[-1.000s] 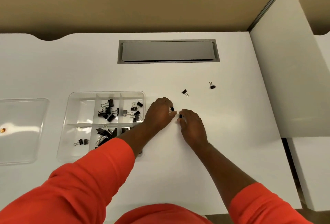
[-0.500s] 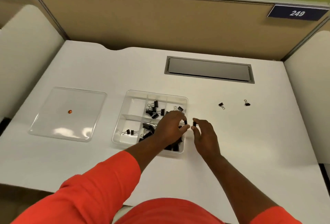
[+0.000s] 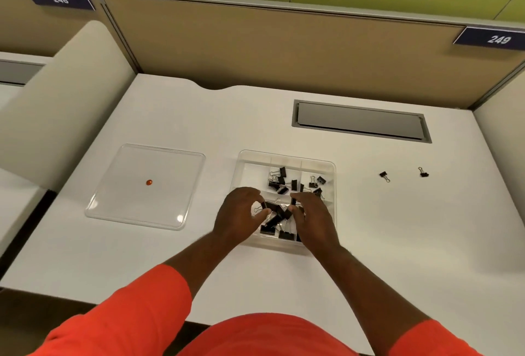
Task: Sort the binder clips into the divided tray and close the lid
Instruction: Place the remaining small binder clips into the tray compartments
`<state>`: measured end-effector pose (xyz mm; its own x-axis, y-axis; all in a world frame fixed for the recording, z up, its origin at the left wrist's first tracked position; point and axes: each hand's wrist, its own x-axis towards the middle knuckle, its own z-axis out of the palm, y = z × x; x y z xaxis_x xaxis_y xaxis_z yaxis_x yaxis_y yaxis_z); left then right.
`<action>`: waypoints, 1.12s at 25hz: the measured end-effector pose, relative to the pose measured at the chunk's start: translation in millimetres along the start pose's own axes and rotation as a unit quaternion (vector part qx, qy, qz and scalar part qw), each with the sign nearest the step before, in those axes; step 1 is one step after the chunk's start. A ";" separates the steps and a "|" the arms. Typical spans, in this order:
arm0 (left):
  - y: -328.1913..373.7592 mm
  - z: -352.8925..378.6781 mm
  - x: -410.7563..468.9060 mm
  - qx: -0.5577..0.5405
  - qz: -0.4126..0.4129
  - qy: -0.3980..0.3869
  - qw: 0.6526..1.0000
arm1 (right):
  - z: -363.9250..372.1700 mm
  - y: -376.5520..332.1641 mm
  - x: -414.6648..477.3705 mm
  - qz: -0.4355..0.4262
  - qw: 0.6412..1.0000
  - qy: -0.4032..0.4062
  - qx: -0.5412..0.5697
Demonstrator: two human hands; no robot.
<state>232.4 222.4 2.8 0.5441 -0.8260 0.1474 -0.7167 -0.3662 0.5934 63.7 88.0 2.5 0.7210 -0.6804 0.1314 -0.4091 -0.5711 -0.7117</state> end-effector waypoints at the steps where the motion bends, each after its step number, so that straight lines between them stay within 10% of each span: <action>1: -8.1 -3.1 -3.4 0.003 -0.006 0.001 1.000 | 6.1 -5.0 0.0 -0.002 1.000 -0.003 -0.004; 28: -67.4 -30.3 -15.6 0.058 0.022 -0.120 0.991 | 55.2 -47.3 -13.4 -0.029 0.989 -0.079 -0.119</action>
<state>285.4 273.0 -15.6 0.4007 -0.9157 -0.0298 -0.7904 -0.3619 0.4942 104.2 149.5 -3.7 0.8180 -0.5735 0.0442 -0.4710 -0.7120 -0.5208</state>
